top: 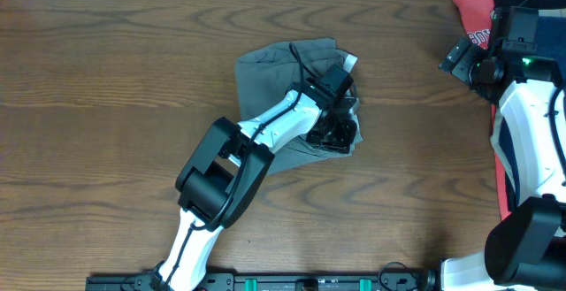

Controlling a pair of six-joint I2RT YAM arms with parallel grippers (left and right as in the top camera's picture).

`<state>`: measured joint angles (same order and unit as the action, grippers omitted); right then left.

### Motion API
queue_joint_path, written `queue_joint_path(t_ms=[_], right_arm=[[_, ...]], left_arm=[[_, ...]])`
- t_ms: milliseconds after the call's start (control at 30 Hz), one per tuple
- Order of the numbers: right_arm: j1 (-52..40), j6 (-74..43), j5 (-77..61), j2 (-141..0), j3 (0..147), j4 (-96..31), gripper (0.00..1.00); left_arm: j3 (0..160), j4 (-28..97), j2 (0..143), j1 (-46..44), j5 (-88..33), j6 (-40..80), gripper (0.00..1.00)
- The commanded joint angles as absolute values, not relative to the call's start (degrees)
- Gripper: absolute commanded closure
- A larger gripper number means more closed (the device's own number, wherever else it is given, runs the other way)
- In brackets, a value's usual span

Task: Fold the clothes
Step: 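Press the folded pants down and release with the left gripper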

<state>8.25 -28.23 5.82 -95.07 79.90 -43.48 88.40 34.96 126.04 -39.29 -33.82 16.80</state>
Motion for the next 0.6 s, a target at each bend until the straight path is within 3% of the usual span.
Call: queue_joint_path(t_ms=[0,233,567], right_arm=[[8.2,-27.8,6.0,-94.3,80.8,-43.5,0.01],[8.2,-27.8,6.0,-94.3,80.8,-43.5,0.01],[8.2,-27.8,6.0,-94.3,80.8,-43.5,0.01]], left_arm=[[88.0,35.3,124.2,-39.3,-35.6,17.3,0.94],[88.0,33.5,112.6,-38.8,-35.4,17.0,0.94],[88.0,26.7,104.2,-37.3,-6.1,17.0,0.94]])
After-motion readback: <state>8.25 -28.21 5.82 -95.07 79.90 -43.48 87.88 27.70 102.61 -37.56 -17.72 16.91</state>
